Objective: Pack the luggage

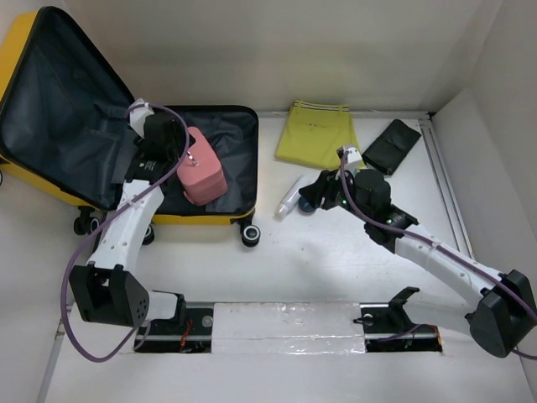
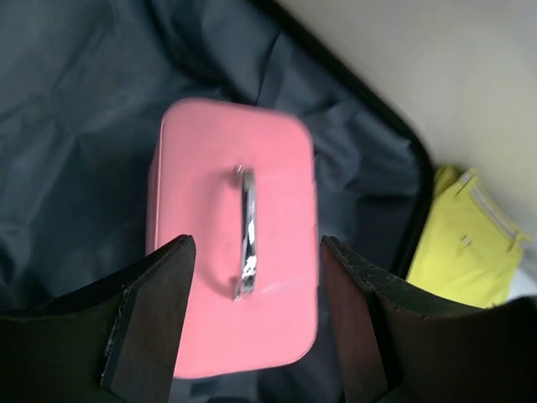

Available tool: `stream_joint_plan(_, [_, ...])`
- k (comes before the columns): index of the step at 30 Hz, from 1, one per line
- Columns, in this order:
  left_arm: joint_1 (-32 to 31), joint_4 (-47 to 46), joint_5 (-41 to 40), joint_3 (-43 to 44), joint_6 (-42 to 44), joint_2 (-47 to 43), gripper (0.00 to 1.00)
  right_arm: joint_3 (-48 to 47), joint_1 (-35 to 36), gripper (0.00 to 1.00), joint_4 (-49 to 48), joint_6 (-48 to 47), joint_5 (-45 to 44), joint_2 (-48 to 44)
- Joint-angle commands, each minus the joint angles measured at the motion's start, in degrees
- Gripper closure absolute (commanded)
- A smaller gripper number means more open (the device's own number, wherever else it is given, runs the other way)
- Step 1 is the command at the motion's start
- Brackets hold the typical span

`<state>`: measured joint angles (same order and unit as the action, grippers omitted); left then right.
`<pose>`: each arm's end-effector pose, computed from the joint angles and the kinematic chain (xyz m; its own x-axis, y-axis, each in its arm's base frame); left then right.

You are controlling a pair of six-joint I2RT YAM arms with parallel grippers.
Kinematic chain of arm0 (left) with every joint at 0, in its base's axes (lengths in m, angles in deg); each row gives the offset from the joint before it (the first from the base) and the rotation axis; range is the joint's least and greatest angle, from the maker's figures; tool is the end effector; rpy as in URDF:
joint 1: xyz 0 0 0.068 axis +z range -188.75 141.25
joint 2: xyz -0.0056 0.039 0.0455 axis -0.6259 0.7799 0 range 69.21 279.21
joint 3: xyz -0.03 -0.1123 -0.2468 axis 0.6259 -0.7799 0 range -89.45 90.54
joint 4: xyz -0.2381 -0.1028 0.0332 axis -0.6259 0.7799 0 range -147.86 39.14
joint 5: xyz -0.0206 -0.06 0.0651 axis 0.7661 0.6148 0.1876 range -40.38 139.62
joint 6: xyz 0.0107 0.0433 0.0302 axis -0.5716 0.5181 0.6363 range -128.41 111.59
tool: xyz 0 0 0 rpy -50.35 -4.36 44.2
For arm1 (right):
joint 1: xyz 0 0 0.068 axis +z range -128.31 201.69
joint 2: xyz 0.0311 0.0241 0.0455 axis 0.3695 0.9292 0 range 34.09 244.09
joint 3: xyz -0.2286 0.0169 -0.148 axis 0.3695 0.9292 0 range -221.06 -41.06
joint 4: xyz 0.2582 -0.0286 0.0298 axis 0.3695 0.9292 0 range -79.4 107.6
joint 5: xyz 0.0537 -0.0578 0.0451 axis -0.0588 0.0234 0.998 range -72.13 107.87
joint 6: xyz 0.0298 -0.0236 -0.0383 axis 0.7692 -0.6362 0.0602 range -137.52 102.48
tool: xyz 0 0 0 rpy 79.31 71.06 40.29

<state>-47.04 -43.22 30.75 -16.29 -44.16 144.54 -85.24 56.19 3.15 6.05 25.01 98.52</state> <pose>0.3018 -0.0323 0.3885 -0.1329 -0.5393 -0.8316 -0.3051 0.8205 -0.4834 0.2144 0.1529 0.2989 -0.4321 0.1844 -0.8828 -0.5337 0.7367 0.4152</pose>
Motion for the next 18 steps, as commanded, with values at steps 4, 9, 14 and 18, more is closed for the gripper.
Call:
stream_joint_plan(4, [-0.8, 0.0, 2.8, -3.3, 0.4, 0.1, 0.44, 1.2, 0.1, 0.46, -3.4, -4.7, 2.3, -1.2])
stream_joint_plan(9, [-2.2, -0.8, 3.0, -0.5, 1.6, 5.3, 0.44, 1.7, 0.1, 0.46, -3.4, -4.7, 4.9, -0.2])
stream_joint_plan(14, [-2.8, 0.6, -2.3, 3.0, 2.9, 11.1, 0.51, 2.3, 0.1, 0.46, -3.4, -4.7, 5.4, -0.2])
stream_joint_plan(18, [-2.8, 1.3, -3.6, 5.1, 3.6, 13.2, 0.71, 2.8, -0.4, 0.45, -3.4, -4.7, 4.6, -0.9])
